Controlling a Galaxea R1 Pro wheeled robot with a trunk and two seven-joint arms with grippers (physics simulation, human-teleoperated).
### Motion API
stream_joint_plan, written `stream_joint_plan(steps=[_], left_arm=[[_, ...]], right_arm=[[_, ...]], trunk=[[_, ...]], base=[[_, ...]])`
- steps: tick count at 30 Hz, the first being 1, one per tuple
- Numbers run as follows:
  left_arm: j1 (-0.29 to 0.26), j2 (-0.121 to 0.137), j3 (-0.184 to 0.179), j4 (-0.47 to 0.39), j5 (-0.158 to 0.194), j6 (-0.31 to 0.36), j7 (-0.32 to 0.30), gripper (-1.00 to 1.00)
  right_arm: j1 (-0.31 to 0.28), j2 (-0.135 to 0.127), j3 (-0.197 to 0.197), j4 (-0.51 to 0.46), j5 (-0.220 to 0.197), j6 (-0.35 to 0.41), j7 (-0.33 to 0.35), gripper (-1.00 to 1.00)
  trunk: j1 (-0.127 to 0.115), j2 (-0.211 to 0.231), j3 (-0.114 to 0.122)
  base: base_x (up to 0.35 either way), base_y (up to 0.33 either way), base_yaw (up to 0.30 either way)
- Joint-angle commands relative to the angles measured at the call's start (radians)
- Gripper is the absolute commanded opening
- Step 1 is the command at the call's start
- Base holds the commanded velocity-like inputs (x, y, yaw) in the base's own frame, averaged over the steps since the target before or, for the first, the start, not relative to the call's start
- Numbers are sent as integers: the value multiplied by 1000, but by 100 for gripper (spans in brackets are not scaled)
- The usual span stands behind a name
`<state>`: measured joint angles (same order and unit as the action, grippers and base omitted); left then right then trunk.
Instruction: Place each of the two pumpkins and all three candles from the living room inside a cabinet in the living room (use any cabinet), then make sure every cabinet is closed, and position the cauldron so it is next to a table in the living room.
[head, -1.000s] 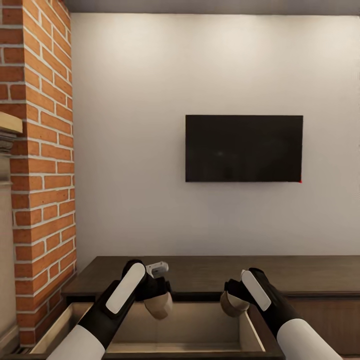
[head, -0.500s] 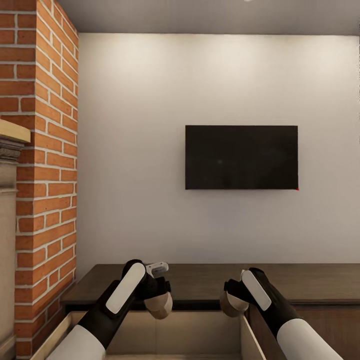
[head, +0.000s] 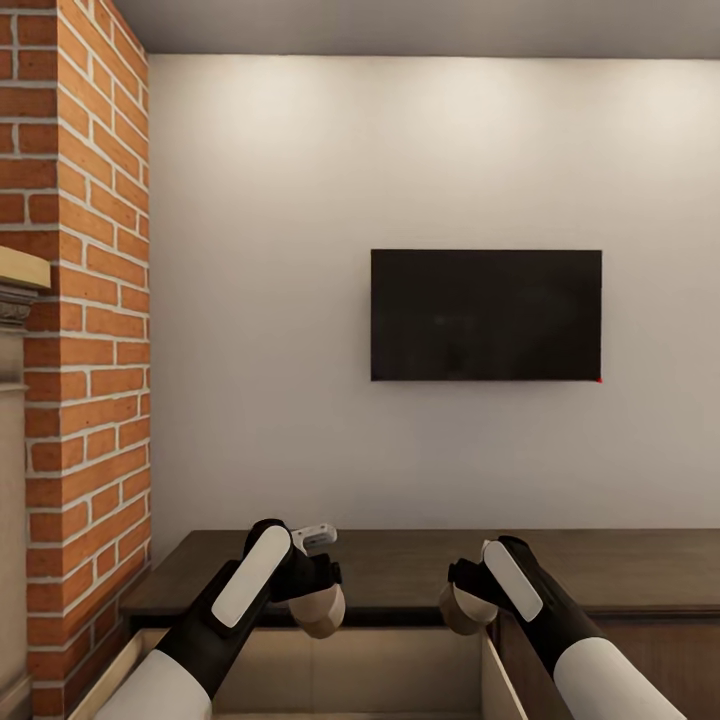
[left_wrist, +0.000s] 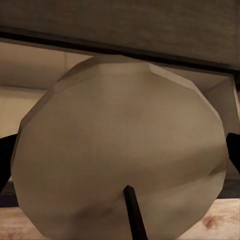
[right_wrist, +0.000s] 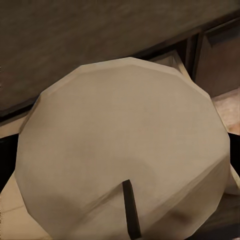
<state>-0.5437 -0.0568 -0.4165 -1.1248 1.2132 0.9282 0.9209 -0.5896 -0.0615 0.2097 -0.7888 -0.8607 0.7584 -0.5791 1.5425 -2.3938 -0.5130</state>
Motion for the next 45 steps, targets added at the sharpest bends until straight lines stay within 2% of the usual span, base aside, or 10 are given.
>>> stream_joint_plan(steps=[1, 45], left_arm=[[-1, 0, -1, -1, 9, 1, 10, -100], [-1, 0, -1, 0, 9, 1, 10, -100]], right_arm=[[0, -1, 5, -1, -11, 1, -10, -100], [-1, -1, 7, 2, -11, 8, -10, -100]], trunk=[[-4, 6, 0], [-173, 314, 66]], base=[[0, 0, 0], [0, 0, 0]])
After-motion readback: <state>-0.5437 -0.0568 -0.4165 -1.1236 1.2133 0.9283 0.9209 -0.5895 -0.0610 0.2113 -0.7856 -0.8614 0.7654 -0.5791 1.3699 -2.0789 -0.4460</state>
